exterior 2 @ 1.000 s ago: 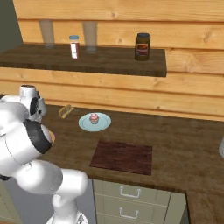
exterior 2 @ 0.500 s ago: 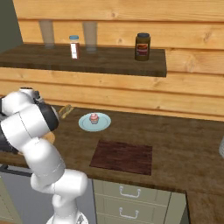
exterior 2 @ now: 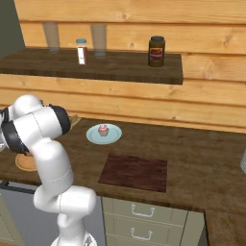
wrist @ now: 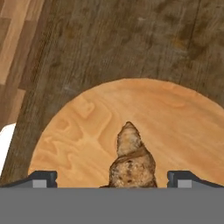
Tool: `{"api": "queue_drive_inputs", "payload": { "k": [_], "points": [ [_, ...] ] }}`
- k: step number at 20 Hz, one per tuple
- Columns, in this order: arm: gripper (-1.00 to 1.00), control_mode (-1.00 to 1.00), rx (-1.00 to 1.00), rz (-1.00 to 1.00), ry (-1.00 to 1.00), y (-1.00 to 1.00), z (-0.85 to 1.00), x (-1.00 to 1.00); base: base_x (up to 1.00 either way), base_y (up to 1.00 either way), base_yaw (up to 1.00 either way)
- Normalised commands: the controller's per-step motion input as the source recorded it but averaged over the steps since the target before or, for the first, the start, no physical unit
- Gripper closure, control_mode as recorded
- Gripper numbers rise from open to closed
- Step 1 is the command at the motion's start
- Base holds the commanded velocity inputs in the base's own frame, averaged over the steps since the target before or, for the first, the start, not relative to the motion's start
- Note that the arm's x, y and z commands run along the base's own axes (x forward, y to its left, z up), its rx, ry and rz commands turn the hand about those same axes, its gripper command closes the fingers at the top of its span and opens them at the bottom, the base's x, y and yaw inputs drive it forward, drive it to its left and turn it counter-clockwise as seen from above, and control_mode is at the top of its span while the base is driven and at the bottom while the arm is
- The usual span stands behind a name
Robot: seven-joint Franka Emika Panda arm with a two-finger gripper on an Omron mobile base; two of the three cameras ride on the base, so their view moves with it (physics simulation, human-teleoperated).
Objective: From the different types of pastries on the counter, select a croissant and place it on the cutting board. Then retrieve a jar of jam from the cabinet and place it alongside the croissant on the cutting board.
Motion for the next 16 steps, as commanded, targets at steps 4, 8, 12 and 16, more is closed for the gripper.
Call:
{"api": "queue_drive_inputs", "payload": {
  "k": [4, 8, 12, 16],
  "points": [
    [-1.0, -1.0, 0.0, 0.1, 0.0, 0.0, -0.15, 0.11, 0.0, 0.0, 0.0],
    [-1.0, -1.0, 0.0, 0.07, 0.0, 0.0, -0.08, 0.0, 0.0, 0.0, 0.0],
    [-1.0, -1.0, 0.0, 0.04, 0.0, 0.0, -0.07, 0.0, 0.0, 0.0, 0.0],
    [-1.0, -1.0, 0.0, 0.03, 0.0, 0.0, -0.16, 0.0, 0.0, 0.0, 0.0]
  ]
}}
